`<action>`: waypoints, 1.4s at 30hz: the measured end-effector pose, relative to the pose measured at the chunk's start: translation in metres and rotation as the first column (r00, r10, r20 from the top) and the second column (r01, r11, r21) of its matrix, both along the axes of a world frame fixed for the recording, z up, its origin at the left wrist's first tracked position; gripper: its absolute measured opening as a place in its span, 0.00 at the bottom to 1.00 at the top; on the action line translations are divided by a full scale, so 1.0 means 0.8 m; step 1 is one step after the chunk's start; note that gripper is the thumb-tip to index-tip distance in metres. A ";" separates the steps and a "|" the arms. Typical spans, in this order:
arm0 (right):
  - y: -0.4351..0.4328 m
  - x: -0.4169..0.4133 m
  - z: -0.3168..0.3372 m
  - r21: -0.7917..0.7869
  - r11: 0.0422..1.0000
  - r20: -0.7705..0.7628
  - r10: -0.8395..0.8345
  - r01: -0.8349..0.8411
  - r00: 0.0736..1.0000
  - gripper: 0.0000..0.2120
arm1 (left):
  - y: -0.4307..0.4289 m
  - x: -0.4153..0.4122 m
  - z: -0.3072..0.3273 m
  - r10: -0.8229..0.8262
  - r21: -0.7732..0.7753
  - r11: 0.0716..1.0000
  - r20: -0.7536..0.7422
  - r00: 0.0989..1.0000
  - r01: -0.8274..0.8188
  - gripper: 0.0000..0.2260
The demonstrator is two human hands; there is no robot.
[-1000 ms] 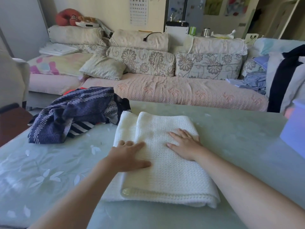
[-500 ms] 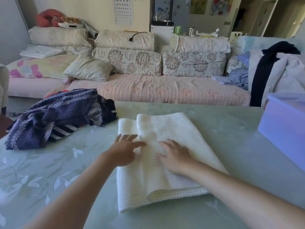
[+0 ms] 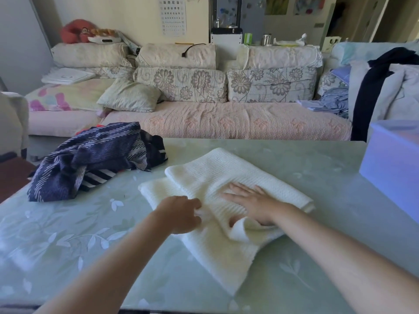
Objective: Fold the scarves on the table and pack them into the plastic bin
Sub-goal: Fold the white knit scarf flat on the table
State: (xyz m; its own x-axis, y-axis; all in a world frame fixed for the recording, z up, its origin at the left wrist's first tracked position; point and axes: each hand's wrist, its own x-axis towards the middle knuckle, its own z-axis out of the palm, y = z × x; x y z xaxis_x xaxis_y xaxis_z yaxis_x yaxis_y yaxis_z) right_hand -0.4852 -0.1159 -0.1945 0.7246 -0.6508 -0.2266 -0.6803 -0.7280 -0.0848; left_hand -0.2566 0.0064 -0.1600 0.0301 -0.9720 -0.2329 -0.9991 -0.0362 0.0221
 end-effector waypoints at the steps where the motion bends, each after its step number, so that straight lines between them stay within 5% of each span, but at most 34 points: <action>1: -0.008 -0.007 0.005 0.027 0.999 -0.019 -0.032 0.032 0.999 0.38 | 0.003 -0.007 0.002 -0.010 0.032 0.999 -0.034 0.999 0.011 0.20; 5: -0.009 -0.018 0.040 0.148 0.979 -0.130 -0.120 0.139 0.984 0.44 | 0.008 -0.019 -0.003 -0.045 0.049 0.997 -0.213 0.976 0.056 0.14; 8: 0.021 -0.006 0.056 0.205 0.964 -0.022 -0.171 0.171 0.985 0.35 | 0.001 -0.004 -0.006 -0.190 -0.275 0.951 -0.172 0.967 0.138 0.21; 10: 0.051 0.008 0.056 0.131 0.982 -0.007 -0.134 0.134 0.991 0.36 | -0.007 0.015 -0.013 -0.257 -0.405 0.888 -0.042 0.966 0.219 0.28; 13: 0.089 0.021 0.050 -0.119 0.991 -0.129 -0.069 0.054 0.989 0.40 | -0.021 0.048 -0.032 -0.202 -0.405 0.890 0.057 0.978 0.207 0.32; 18: 0.101 0.022 0.045 -0.188 0.970 -0.194 -0.187 0.151 0.963 0.40 | -0.033 0.073 -0.039 -0.178 -0.523 0.843 -0.049 0.983 0.126 0.20; 23: 0.109 0.014 0.075 -0.055 0.989 0.019 -0.136 0.137 0.991 0.32 | -0.017 0.092 -0.006 -0.259 -0.690 0.703 -0.023 0.966 0.172 0.16; 26: 0.125 0.011 0.090 0.047 0.996 0.080 -0.079 0.075 0.994 0.34 | 0.012 0.106 0.008 -0.226 -0.628 0.758 0.004 0.974 0.178 0.18; 30: 0.151 0.009 0.075 0.211 0.977 -0.018 0.032 -0.027 0.999 0.34 | 0.048 0.107 -0.011 -0.169 -0.231 0.960 -0.020 0.985 0.160 0.17; 36: 0.149 -0.003 0.066 0.310 0.947 0.050 0.077 -0.089 0.996 0.30 | 0.061 0.100 -0.003 -0.068 -0.022 0.997 0.020 0.997 0.069 0.13; 38: 0.147 -0.006 0.065 0.382 0.921 0.129 0.031 -0.079 0.991 0.23 | 0.059 0.092 0.000 0.018 -0.065 0.998 -0.001 1.000 -0.018 0.08; 40: 0.146 -0.007 0.064 0.349 0.934 0.252 -0.017 -0.075 0.968 0.17 | 0.052 0.080 -0.002 0.035 -0.268 0.962 -0.059 0.998 -0.050 0.11; 42: 0.149 -0.006 0.057 0.239 0.968 0.236 0.019 -0.077 0.972 0.23 | 0.053 0.064 -0.009 -0.106 -0.322 0.946 -0.183 0.977 0.043 0.16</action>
